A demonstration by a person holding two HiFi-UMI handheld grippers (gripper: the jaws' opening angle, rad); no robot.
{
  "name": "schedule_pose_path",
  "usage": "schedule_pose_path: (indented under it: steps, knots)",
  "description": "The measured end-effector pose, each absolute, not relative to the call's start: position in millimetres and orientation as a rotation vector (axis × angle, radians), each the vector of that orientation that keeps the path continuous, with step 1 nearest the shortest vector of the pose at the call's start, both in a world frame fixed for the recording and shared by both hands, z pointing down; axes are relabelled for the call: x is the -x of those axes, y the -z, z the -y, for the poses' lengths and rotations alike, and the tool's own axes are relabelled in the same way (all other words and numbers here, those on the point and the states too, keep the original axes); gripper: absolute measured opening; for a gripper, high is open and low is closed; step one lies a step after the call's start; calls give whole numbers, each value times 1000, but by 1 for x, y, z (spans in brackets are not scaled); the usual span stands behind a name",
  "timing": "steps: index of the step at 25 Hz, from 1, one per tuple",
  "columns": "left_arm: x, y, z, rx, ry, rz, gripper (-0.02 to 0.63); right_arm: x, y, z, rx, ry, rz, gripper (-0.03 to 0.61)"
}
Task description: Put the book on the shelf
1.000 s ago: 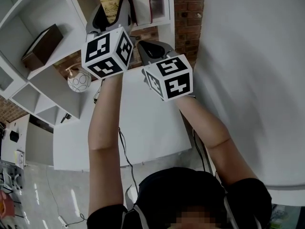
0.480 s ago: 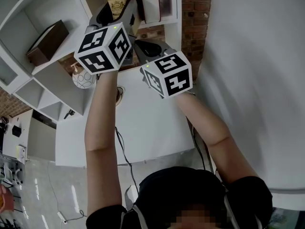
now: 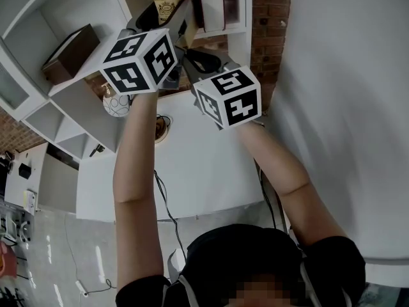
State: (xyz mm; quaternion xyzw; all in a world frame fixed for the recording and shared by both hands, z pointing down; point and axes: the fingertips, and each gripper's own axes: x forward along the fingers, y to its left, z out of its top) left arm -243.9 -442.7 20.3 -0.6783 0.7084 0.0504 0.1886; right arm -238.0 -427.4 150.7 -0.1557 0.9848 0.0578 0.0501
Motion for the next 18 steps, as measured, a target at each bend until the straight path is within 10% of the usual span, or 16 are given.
schedule_pose_path:
  steps: [13,18]
  knots:
    - [233,-29,443,2028,-87,-1889,230,231,-142,457,658,-57,-2926,40]
    - [240,-34,440,1963,-91,-1926,140,222,-136,472,721,-64,-2907,29]
